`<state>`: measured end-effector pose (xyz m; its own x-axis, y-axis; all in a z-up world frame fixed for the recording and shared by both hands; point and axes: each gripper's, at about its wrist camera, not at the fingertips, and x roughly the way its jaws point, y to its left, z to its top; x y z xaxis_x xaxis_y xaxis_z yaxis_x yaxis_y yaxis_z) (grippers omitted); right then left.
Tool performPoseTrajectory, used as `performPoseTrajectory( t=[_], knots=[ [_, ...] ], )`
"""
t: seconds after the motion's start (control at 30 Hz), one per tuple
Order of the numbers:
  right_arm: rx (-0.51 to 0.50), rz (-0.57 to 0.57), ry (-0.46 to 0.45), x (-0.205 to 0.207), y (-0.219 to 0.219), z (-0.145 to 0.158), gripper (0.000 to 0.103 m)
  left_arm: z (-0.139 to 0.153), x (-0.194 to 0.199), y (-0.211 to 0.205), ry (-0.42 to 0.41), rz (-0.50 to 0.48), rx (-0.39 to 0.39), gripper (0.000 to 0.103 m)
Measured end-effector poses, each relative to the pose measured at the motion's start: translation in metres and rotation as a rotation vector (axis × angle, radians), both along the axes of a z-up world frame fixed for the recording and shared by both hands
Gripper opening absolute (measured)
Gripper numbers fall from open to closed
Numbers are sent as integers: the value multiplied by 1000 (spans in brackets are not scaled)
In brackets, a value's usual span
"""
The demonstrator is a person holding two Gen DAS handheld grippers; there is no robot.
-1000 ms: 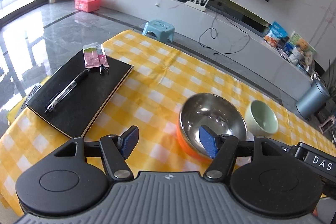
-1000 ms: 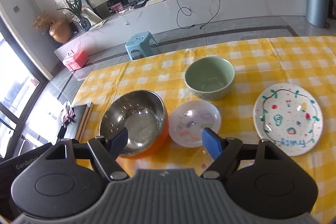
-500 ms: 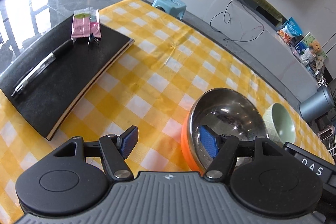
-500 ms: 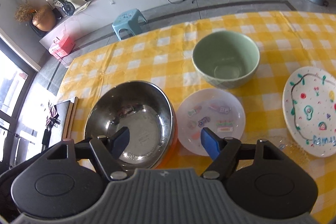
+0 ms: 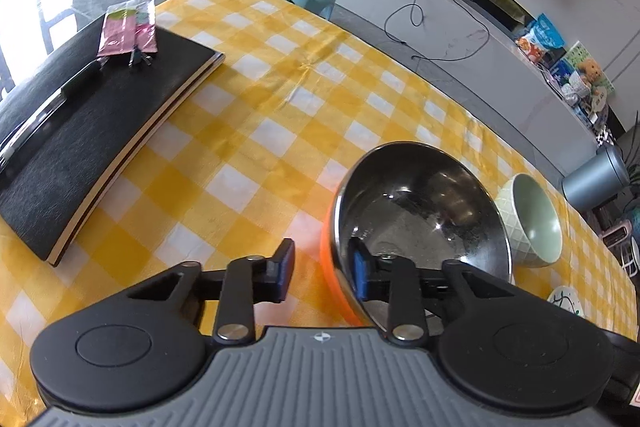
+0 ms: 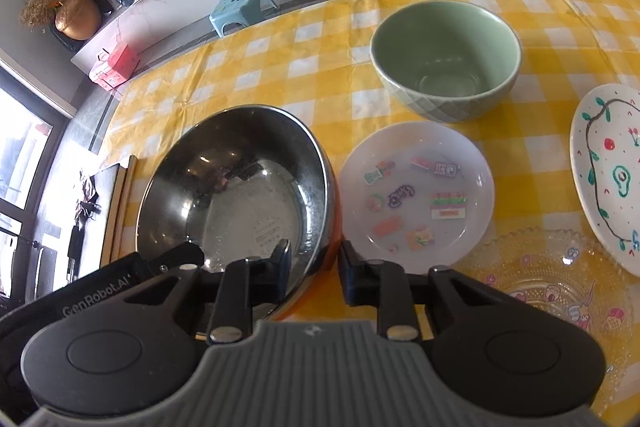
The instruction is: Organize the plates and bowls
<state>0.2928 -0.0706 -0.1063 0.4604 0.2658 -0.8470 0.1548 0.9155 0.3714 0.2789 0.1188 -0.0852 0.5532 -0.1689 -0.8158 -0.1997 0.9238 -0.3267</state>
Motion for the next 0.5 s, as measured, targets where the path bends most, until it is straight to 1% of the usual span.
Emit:
performPoseTrajectory(
  t=[0.07, 0.2, 0.37, 0.5],
  knots=[
    [0, 1, -2, 0, 0, 0, 22, 2, 1, -4, 3, -15, 9, 18],
    [-1, -5, 8, -1, -1, 1, 21, 3, 1, -11, 8, -24, 38, 15],
    [4, -4, 18, -6, -2, 3, 20, 6, -7, -11, 7, -26, 50, 14],
    [20, -1, 7, -16, -3, 10, 20, 16, -18, -8, -5, -23, 42, 14]
  ],
)
